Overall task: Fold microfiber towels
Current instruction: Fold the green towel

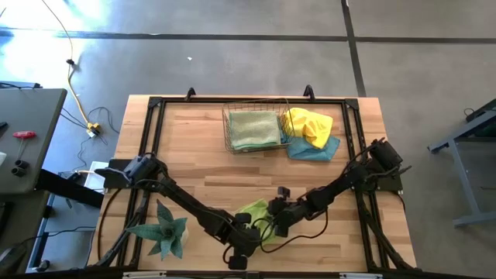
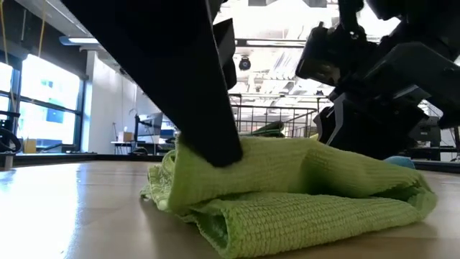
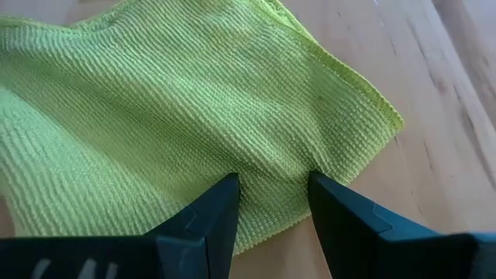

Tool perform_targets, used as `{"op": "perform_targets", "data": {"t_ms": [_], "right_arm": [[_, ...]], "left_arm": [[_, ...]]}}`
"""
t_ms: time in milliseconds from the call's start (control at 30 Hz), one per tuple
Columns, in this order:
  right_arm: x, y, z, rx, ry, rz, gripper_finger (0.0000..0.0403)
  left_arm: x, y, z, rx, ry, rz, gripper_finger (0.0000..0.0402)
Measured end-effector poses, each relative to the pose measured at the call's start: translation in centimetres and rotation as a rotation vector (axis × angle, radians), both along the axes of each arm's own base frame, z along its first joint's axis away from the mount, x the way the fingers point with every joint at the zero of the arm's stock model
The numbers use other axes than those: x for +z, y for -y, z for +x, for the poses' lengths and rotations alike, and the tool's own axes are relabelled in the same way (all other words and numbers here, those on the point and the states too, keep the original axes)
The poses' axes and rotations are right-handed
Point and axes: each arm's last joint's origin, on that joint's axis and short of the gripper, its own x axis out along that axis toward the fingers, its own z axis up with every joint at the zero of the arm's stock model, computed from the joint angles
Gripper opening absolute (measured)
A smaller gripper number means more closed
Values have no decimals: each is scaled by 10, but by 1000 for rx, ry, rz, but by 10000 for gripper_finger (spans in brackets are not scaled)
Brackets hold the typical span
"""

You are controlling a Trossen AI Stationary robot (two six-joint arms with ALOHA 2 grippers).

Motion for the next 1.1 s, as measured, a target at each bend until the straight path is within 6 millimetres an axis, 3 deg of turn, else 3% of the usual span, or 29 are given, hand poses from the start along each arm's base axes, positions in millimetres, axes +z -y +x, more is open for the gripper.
{"op": "perform_targets", "data": {"t_ms": [233,400,600,733,933,1100], "right_arm": [[17,-7,7,15,-158,-19,151],[43,-9,9,-10,-344,-94,151],[71,-24,17,-8,-303,-76,151],[71,-34,10,-141,-289,-4,151],[50,-50,-7,-402,-198,182,151],[44,-62,-10,-498,-92,354,151]], "left_arm": [[3,-5,2,18,-3,-27,89],[6,-15,7,45,-62,-128,136],[22,-23,19,-9,-18,-149,150],[25,-26,17,-49,-13,-6,142],[13,-34,3,-121,-102,238,122],[-3,-46,1,-128,-119,260,108]]}}
